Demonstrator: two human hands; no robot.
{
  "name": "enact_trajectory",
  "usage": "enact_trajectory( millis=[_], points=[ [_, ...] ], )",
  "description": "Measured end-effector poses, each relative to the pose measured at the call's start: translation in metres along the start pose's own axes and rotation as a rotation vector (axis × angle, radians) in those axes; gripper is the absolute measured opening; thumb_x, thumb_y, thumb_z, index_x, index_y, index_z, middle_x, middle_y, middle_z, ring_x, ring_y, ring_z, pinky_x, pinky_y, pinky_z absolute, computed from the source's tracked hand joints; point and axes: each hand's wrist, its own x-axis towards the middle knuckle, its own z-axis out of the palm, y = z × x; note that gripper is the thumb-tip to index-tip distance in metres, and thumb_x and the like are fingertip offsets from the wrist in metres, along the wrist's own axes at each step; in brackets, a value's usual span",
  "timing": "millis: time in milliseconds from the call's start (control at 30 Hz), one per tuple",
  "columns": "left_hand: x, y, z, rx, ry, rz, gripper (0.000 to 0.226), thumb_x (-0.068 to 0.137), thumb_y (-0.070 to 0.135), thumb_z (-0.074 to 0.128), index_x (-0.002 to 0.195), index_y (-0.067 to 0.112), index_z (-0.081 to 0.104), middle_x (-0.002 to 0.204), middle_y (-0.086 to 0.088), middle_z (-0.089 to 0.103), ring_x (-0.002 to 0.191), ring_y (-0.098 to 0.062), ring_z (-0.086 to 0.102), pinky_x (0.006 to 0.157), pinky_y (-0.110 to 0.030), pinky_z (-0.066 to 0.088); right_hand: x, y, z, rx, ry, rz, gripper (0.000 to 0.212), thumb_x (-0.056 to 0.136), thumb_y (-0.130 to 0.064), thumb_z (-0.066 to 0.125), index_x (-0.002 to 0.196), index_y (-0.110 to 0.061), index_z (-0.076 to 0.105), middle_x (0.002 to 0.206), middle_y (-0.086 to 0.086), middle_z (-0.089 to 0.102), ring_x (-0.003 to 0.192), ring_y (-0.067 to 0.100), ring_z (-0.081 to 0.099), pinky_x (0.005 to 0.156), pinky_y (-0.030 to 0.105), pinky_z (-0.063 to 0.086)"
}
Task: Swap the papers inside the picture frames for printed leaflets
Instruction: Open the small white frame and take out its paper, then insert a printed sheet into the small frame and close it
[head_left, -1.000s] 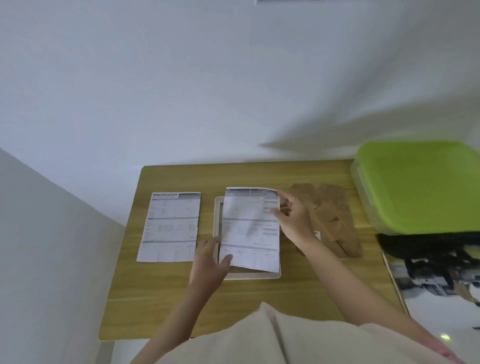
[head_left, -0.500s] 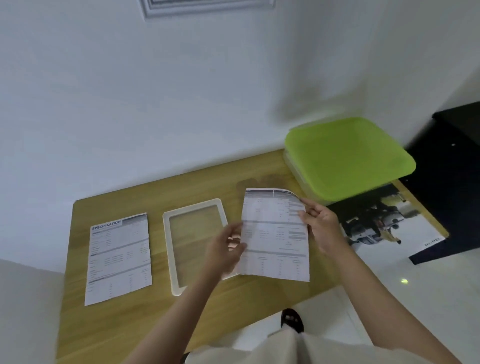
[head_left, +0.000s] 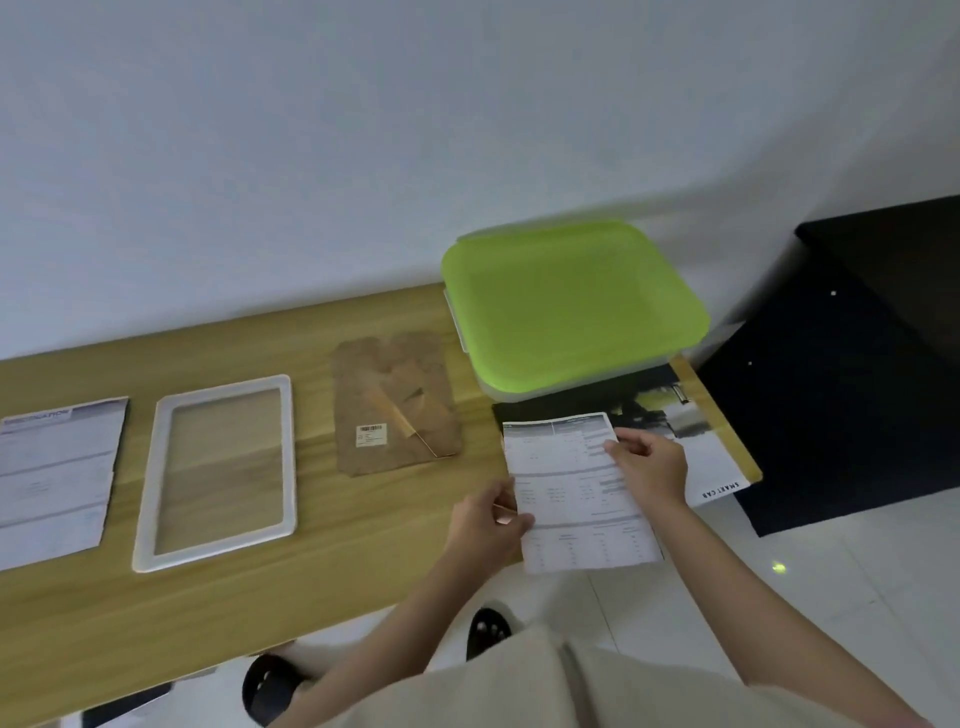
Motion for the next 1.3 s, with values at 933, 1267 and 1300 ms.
enact_trajectory(
  millis=[933, 1267, 1300],
  points=[
    [0.03, 0.007, 0.035, 0.275, 0.09, 0.006, 0.046, 0.08, 0.014, 0.067, 0.123, 0.018, 0.052, 0.105, 0.0, 0.045, 0.082, -0.01, 0.05, 0.073, -0.013, 0.04, 0.06, 0.013, 0.012, -0.339, -0.262, -0.163, 0.043, 0.087, -0.021, 0.064, 0.129, -0.019, 0.055, 0.119, 0.012, 0.045, 0.107, 0.028, 0.051, 0.092, 0.038, 0.044],
    [0.009, -0.018, -0.032, 0.159, 0.246, 0.02, 0.055, 0.081, 0.026, 0.069, 0.131, 0.016, 0.049, 0.121, 0.002, 0.051, 0.092, -0.006, 0.057, 0.082, -0.023, 0.048, -0.011, -0.026, 0.072, -0.266, -0.166, -0.434, 0.029, 0.086, -0.012, 0.061, 0.115, -0.009, 0.063, 0.104, 0.009, 0.057, 0.102, 0.024, 0.054, 0.081, 0.029, 0.043],
    [0.005, -0.023, -0.045, 0.15, 0.27, 0.016, 0.056, 0.08, 0.027, 0.069, 0.131, 0.017, 0.049, 0.122, 0.003, 0.052, 0.092, -0.005, 0.057, 0.083, -0.025, 0.049, -0.02, -0.032, 0.084, -0.25, -0.169, -0.45, 0.027, 0.086, -0.012, 0.061, 0.113, -0.01, 0.064, 0.102, 0.008, 0.058, 0.101, 0.024, 0.055, 0.082, 0.032, 0.046]
  ],
)
